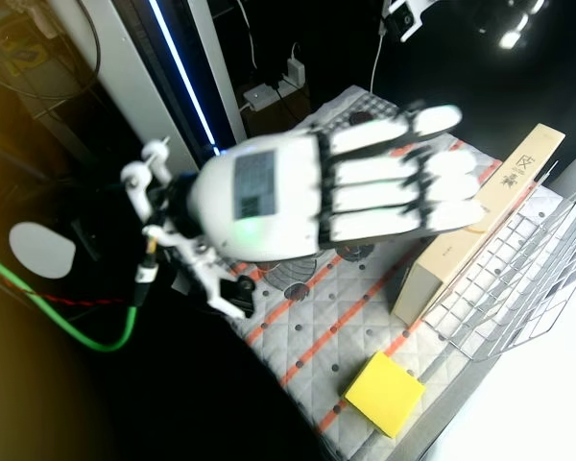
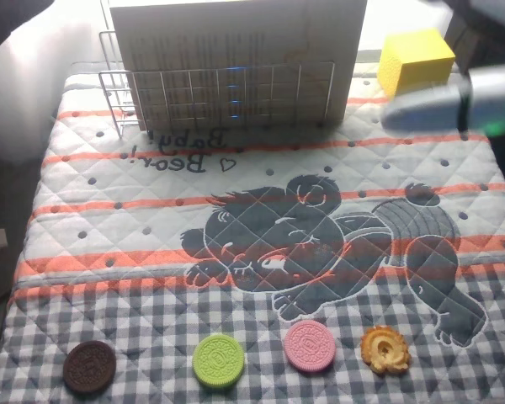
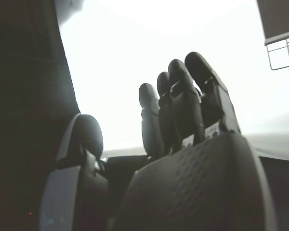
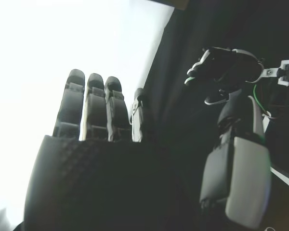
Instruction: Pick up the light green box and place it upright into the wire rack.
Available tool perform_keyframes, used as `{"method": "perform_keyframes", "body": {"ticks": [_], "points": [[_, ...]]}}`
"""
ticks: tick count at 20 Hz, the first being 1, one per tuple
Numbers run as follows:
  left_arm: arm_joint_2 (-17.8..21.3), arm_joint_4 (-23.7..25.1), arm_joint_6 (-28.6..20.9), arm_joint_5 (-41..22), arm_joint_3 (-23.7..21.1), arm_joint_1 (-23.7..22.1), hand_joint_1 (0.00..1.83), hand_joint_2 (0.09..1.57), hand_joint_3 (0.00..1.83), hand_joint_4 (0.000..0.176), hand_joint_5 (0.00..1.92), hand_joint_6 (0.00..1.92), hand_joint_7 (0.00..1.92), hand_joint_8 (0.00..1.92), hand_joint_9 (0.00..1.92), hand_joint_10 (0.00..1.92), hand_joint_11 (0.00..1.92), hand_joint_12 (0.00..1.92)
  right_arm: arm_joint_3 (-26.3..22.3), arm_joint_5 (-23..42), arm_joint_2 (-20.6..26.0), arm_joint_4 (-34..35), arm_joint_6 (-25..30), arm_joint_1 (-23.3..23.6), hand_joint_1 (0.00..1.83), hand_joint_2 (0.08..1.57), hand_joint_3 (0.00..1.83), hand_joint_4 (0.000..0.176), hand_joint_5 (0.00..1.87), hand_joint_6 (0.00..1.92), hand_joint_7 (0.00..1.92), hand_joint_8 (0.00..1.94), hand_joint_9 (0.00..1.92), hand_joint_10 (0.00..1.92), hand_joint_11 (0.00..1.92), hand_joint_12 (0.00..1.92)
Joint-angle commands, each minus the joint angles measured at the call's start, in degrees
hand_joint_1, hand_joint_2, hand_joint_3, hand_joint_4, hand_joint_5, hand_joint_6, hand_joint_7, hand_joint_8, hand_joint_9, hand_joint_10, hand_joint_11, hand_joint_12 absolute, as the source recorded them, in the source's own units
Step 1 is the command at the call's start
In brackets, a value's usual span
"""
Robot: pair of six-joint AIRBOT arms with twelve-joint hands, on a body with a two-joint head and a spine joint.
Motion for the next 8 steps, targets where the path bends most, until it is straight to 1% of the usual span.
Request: {"method": "perform_keyframes", "body": {"ticks": [1, 2, 3, 4, 5, 6, 7, 8], "points": [[0.0, -0.9, -0.5, -9.1, -0.1, 0.0, 0.62, 1.17, 0.0, 0.09, 0.46, 0.0, 0.37, 0.0, 0.38, 0.0, 0.07, 0.88, -0.9, 10.7, 1.2, 4.5, -1.1, -1.0, 0.43, 1.01, 0.01, 0.153, 0.0, 0.0, 0.03, 0.0, 0.0, 0.0, 0.0, 0.0], [-0.1, -1.2, -0.5, -10.5, -0.5, 0.5, 0.62, 1.17, 0.0, 0.09, 0.46, 0.0, 0.37, 0.0, 0.38, 0.0, 0.07, 0.88, -2.2, 12.5, 2.0, 6.2, -2.0, -3.9, 0.43, 1.01, 0.01, 0.153, 0.0, 0.0, 0.03, 0.0, 0.0, 0.0, 0.0, 0.0], [-0.2, -1.6, -0.5, -12.2, -0.7, 1.2, 0.66, 1.15, 0.0, 0.103, 0.46, 0.0, 0.37, 0.0, 0.37, 0.0, 0.06, 0.87, -3.2, 14.2, 2.6, 7.8, -2.2, -6.6, 0.44, 0.98, 0.0, 0.165, 0.01, 0.0, 0.04, 0.01, 0.01, 0.0, 0.0, 0.0], [-0.5, -2.2, -0.5, -14.5, -0.9, 2.2, 0.66, 1.14, 0.0, 0.108, 0.48, 0.01, 0.38, 0.0, 0.37, 0.0, 0.05, 0.86, -4.0, 15.7, 2.9, 9.6, -2.2, -9.8, 0.45, 0.99, 0.0, 0.14, 0.03, 0.01, 0.05, 0.01, 0.03, 0.01, 0.0, 0.0], [-0.8, -2.7, -0.5, -16.2, -1.1, 3.2, 0.66, 1.14, 0.0, 0.108, 0.48, 0.01, 0.38, 0.0, 0.37, 0.0, 0.05, 0.86, -4.6, 16.5, 3.0, 10.7, -2.2, -11.8, 0.45, 0.99, 0.0, 0.14, 0.03, 0.01, 0.05, 0.01, 0.03, 0.01, 0.0, 0.0], [-1.0, -3.2, -0.5, -17.7, -1.2, 4.0, 0.64, 1.14, 0.0, 0.115, 0.47, 0.0, 0.38, 0.0, 0.37, 0.0, 0.03, 0.85, -5.0, 17.2, 3.1, 11.6, -2.2, -13.2, 0.47, 1.0, 0.01, 0.13, 0.05, 0.01, 0.06, 0.01, 0.03, 0.01, 0.0, 0.0], [-1.2, -4.0, -0.5, -20.0, -1.5, 5.3, 0.64, 1.15, 0.0, 0.106, 0.48, 0.0, 0.38, 0.0, 0.34, 0.0, 0.0, 0.81, -5.6, 18.2, 3.3, 12.4, -2.2, -14.7, 0.48, 1.03, 0.01, 0.11, 0.08, 0.01, 0.09, 0.01, 0.07, 0.01, 0.02, 0.01], [-1.2, -4.7, -0.5, -21.9, -1.8, 6.3, 0.64, 1.15, 0.0, 0.106, 0.48, 0.0, 0.38, 0.0, 0.34, 0.0, 0.0, 0.81, -6.2, 19.0, 3.6, 12.6, -2.2, -15.3, 0.48, 1.03, 0.01, 0.11, 0.08, 0.01, 0.09, 0.01, 0.07, 0.01, 0.02, 0.01]]}}
